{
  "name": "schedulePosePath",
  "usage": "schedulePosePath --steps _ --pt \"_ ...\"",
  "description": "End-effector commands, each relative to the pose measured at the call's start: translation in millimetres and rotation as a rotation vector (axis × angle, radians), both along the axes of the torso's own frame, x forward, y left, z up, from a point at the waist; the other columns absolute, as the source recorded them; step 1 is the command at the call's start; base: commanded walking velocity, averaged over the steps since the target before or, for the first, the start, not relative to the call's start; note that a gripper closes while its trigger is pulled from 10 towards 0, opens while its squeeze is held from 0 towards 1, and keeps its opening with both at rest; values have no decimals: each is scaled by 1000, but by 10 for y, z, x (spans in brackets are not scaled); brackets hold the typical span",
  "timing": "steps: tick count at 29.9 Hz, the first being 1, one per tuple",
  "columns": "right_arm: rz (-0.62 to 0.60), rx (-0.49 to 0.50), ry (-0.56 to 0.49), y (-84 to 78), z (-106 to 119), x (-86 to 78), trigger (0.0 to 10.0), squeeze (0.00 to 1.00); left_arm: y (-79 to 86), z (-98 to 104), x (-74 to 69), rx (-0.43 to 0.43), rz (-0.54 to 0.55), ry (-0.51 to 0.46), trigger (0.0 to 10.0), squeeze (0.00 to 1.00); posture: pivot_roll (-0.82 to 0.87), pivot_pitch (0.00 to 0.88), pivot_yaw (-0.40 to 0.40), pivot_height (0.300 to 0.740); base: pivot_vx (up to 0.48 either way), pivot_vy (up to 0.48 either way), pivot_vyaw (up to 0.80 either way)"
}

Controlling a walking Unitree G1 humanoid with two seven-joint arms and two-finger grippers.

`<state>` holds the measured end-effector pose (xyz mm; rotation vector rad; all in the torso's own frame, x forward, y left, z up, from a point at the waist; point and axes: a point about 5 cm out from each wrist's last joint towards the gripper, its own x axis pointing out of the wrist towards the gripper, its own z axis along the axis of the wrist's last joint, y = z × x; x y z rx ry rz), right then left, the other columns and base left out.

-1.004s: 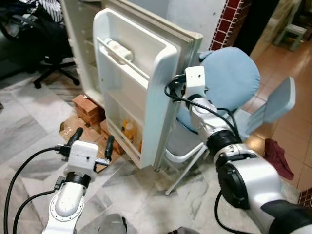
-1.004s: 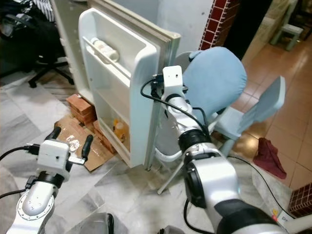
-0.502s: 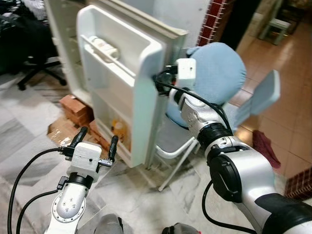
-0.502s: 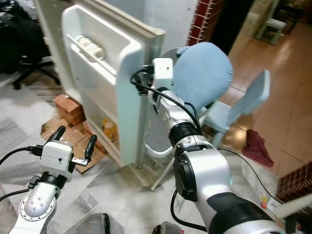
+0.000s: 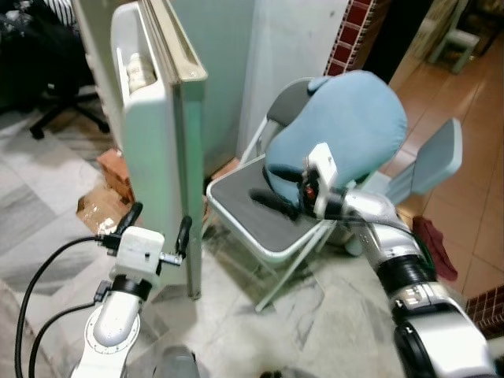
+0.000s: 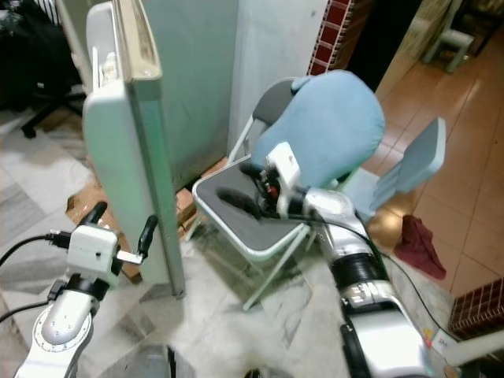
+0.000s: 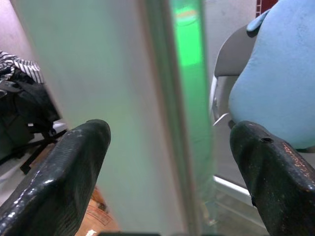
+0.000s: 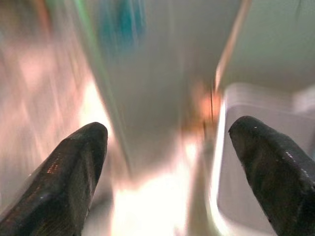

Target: Restocking fridge

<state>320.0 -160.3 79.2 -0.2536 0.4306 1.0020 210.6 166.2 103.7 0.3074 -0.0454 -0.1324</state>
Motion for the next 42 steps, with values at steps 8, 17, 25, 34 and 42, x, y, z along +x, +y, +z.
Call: schedulePosePath --steps 8,17,25,34,42 --pt "-410 93 -274 574 655 564 10000 0 2 -42 33 -1 -5 19 10000 0 129 0 -63 740 0 0 0" --pt "-15 516 -115 1783 1208 -35 10000 0 306 -100 180 -48 279 55 10000 0 129 0 -68 740 0 0 0" --pt "-190 445 -146 1658 1033 107 10000 0 362 -121 239 -87 338 70 10000 0 140 0 -73 740 0 0 494" --pt "-40 580 -99 1915 1229 -47 10000 0 340 -109 290 -94 331 70 10000 0 140 0 -71 740 0 0 768" --pt "448 749 18 1822 1443 -542 10000 0 330 -94 296 -99 329 60 10000 0 144 0 -76 740 0 0 0"
